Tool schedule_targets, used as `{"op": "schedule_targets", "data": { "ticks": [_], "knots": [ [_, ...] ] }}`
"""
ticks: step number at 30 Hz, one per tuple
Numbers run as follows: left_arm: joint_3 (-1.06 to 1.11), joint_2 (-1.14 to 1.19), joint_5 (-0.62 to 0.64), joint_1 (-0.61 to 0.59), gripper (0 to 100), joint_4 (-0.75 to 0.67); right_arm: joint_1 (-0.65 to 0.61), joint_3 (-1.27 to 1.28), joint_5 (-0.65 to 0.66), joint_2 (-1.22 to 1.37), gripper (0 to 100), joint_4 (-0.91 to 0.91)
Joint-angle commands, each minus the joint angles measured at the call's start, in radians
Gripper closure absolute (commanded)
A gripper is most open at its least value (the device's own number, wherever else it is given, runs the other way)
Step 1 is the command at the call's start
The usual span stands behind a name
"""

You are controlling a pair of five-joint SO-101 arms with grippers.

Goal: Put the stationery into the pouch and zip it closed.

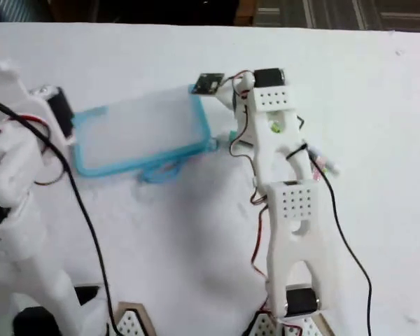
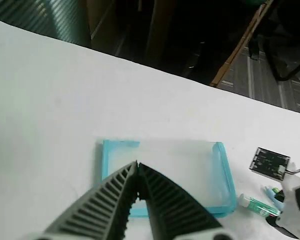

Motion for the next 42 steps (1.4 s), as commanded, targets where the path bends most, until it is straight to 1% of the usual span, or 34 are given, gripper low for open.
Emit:
{"op": "schedule_targets", "data": {
  "ticks": [1,3,5,7,11,15,17,20,23,25,29,34,38,42],
  "knots": [
    [0.092,0.087,-0.063,-0.082,98,-0.115,-0.013,-0.035,-0.091,-0.108,78.3,0.025],
    [0.187,0.176,-0.091,-0.131,98,-0.206,-0.047,-0.037,-0.213,-0.162,79.1,0.025],
    [0.264,0.275,-0.121,-0.173,97,-0.290,-0.082,-0.035,-0.368,-0.208,79.8,0.025],
    [0.316,0.387,-0.133,-0.216,94,-0.347,-0.116,-0.017,-0.500,-0.243,79.8,0.027],
    [0.315,0.584,-0.130,-0.282,87,-0.358,-0.183,0.187,-0.629,-0.351,79.7,0.027],
    [0.265,0.711,-0.130,-0.305,87,-0.370,-0.286,0.460,-0.801,-0.489,79.7,0.024],
    [0.230,0.769,-0.130,-0.305,87,-0.385,-0.363,0.569,-0.931,-0.530,79.7,0.019],
    [0.173,0.842,-0.118,-0.305,87,-0.391,-0.467,0.651,-1.221,-0.535,79.7,-0.018],
    [0.129,0.886,-0.078,-0.305,87,-0.365,-0.503,0.654,-1.467,-0.535,79.7,-0.059],
    [0.109,0.901,-0.080,-0.305,87,-0.345,-0.503,0.654,-1.574,-0.535,79.7,-0.101],
    [0.098,0.900,-0.081,-0.306,87,-0.333,-0.501,0.652,-1.674,-0.536,79.7,-0.163],
    [0.098,0.900,-0.081,-0.306,87,-0.333,-0.504,0.660,-1.765,-0.535,79.7,-0.252],
    [0.097,0.900,-0.081,-0.306,87,-0.319,-0.503,0.654,-1.820,-0.492,79.7,-0.325],
    [0.098,0.900,-0.077,-0.328,87,-0.319,-0.509,0.652,-1.840,-0.375,79.7,-0.358]
  ]
}}
